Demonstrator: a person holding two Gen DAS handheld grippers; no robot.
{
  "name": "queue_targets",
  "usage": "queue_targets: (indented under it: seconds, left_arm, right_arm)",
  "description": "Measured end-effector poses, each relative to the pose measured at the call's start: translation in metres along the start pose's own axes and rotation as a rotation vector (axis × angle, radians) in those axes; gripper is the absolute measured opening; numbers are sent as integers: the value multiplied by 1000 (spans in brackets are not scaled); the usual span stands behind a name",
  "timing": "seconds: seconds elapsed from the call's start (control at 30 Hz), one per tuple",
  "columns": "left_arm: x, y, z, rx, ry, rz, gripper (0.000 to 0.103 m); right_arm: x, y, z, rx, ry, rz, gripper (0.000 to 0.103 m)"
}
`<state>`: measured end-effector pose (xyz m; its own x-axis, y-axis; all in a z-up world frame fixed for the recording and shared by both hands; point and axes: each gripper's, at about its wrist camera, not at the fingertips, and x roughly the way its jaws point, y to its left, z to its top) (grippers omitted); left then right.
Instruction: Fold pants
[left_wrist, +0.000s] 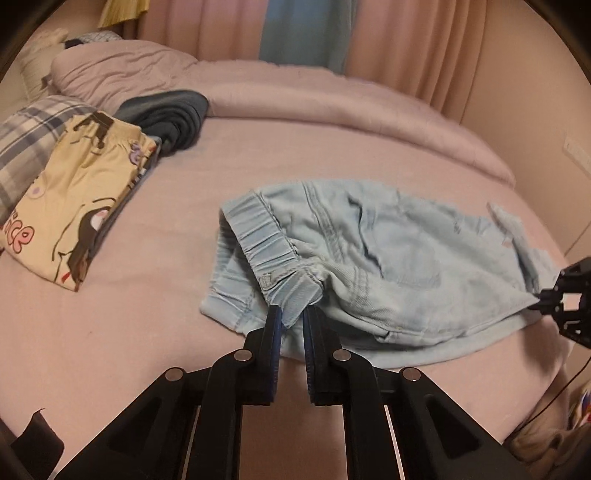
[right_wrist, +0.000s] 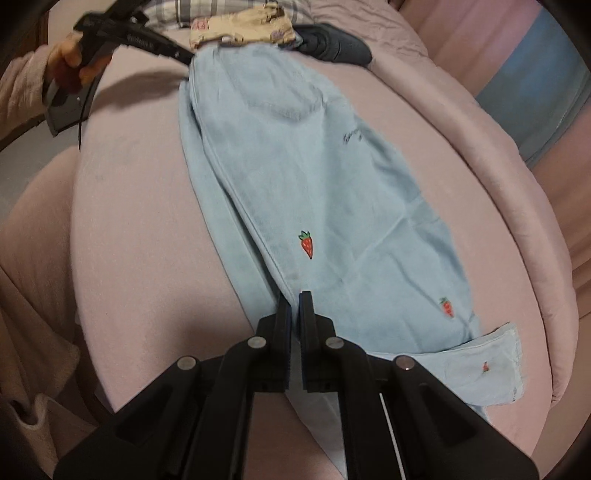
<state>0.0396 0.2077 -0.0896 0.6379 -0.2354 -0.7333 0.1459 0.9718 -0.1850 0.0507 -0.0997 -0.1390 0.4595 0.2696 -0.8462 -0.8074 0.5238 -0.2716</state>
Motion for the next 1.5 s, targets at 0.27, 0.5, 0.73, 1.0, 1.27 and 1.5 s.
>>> queue_targets:
  seconds: [0.27,0.5,0.73,1.0,1.27,1.5]
  left_arm:
    - [5,7,-8,-52,36,12,10]
    - [-37,9,3,-191,-87,-79,30]
    - [21,-89,31,-55,6,-268,44]
    - [82,-138,-9,75,257,-197,44]
    - [50,-134,2,31,270,-214,44]
    - [72,-228,24,110,246,-421,45]
  right_arm:
    - [15,16,-9,-10,55,29,7]
    - [16,16,-5,31,44,22,17]
    - [-9,-9,7,202,-87,129,28]
    - [22,-33,-34,424,25,109,28]
    - [-26,-125,-73,740,-138,74,37]
    - [18,-240,-88,1076,9,-29,50]
